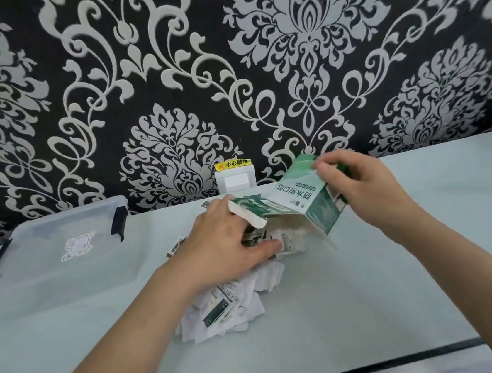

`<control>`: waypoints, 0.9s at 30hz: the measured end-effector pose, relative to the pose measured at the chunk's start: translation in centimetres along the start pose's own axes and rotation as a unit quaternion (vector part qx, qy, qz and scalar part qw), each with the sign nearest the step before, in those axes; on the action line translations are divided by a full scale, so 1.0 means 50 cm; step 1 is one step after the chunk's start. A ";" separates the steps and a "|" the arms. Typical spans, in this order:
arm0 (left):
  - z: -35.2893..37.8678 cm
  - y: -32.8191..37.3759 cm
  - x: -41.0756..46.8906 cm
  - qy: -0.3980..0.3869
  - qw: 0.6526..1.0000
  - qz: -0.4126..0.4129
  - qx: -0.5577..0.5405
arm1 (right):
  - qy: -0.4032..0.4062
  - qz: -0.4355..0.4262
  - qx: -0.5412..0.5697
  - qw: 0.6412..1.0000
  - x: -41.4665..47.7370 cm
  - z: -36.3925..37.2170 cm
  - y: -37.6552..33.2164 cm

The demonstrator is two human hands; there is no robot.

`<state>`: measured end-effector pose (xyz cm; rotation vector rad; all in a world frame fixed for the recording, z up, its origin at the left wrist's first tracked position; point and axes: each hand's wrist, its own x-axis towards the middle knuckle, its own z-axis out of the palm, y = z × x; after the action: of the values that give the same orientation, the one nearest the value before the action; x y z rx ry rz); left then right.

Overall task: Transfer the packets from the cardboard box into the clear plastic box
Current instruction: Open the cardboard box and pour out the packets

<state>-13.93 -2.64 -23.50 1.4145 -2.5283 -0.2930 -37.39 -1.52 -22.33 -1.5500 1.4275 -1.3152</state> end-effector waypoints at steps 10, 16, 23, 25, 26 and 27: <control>0.011 0.027 0.028 -0.057 0.998 0.031 0.000 | 0.101 -0.052 -0.047 0.992 -0.011 -0.029 -0.026; -0.002 0.045 0.047 0.024 0.998 0.005 -0.049 | 0.128 0.172 0.110 0.971 0.017 -0.061 0.003; -0.020 0.117 0.095 0.047 0.971 0.034 -0.234 | 0.041 0.308 0.177 0.934 0.020 -0.084 0.030; -0.017 0.150 0.116 0.045 0.976 0.023 -0.214 | 0.046 0.318 0.099 0.942 0.025 -0.081 0.039; -0.015 0.165 0.127 0.051 0.979 0.012 -0.197 | 0.063 0.314 0.056 0.946 0.030 -0.084 0.045; -0.014 0.178 0.136 0.054 0.982 -0.002 -0.183 | 0.082 0.303 0.018 0.949 0.035 -0.090 0.049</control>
<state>-24.40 -3.91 -19.62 1.2536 -2.2392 -0.6291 -42.59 -2.94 -22.89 -0.8730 1.7817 -1.0909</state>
